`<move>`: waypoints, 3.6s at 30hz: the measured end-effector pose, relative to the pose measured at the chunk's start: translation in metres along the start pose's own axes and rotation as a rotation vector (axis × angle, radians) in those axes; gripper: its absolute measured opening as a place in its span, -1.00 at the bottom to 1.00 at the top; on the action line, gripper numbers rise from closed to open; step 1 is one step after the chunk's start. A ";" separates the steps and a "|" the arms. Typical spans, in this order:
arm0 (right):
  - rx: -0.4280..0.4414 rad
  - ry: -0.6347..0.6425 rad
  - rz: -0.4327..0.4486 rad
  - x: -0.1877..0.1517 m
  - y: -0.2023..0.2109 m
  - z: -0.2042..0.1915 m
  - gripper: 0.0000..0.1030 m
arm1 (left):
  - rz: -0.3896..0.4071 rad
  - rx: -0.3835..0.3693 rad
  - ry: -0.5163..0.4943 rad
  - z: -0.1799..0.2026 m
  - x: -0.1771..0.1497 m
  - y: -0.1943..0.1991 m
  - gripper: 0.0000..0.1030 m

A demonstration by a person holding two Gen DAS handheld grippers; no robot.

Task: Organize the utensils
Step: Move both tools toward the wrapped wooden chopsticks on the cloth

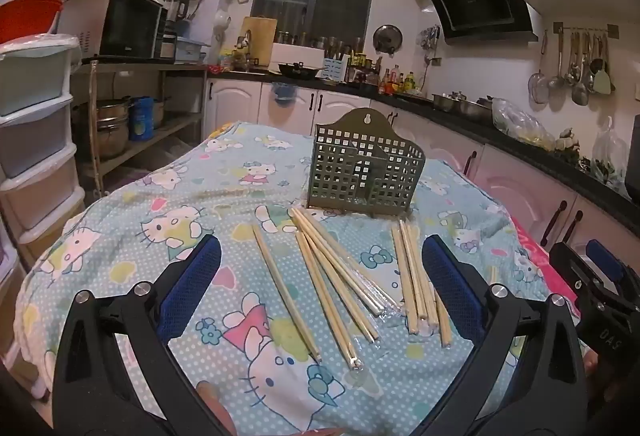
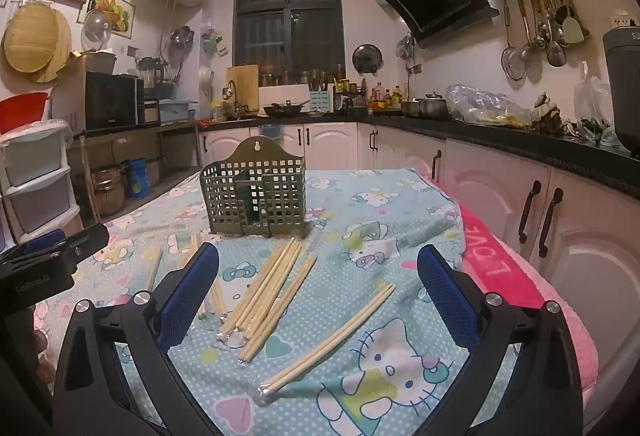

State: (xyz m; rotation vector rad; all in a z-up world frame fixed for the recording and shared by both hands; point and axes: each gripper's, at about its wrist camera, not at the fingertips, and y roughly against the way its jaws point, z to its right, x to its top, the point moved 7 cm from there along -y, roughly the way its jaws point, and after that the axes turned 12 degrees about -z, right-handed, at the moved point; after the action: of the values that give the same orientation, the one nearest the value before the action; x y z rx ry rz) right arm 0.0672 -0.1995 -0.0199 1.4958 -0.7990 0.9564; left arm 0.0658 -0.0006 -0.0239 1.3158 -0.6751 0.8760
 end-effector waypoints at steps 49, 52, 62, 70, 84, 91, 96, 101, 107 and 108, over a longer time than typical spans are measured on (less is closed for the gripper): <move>0.008 -0.006 0.017 0.002 0.003 -0.004 0.88 | 0.009 -0.001 0.004 0.001 0.005 0.005 0.79; 0.009 -0.005 0.014 0.002 0.003 -0.005 0.88 | 0.008 -0.001 0.004 0.001 0.005 0.004 0.79; 0.015 0.003 -0.002 -0.002 -0.004 -0.010 0.88 | 0.002 0.002 0.009 -0.003 0.004 0.002 0.79; 0.026 0.019 -0.015 0.000 -0.014 -0.012 0.88 | -0.008 0.007 0.031 -0.013 0.003 -0.008 0.79; 0.080 0.087 -0.063 0.018 -0.040 -0.033 0.88 | -0.081 -0.002 0.112 -0.049 0.015 -0.027 0.79; 0.101 0.119 -0.092 0.032 -0.057 -0.039 0.88 | -0.102 -0.017 0.134 -0.062 0.033 -0.038 0.79; 0.113 0.129 -0.122 0.040 -0.070 -0.042 0.88 | -0.146 -0.033 0.147 -0.066 0.044 -0.052 0.79; 0.115 0.133 -0.149 0.048 -0.083 -0.040 0.88 | -0.210 -0.039 0.147 -0.067 0.053 -0.072 0.79; 0.103 0.118 -0.201 0.055 -0.101 -0.032 0.88 | -0.259 -0.083 0.106 -0.055 0.064 -0.096 0.79; 0.097 0.122 -0.209 0.056 -0.104 -0.030 0.88 | -0.269 -0.100 0.109 -0.052 0.066 -0.100 0.79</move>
State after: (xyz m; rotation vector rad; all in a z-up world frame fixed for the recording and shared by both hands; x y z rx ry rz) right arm 0.1803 -0.1537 -0.0146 1.5542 -0.5046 0.9291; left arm 0.1825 0.0587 -0.0294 1.2264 -0.4391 0.6810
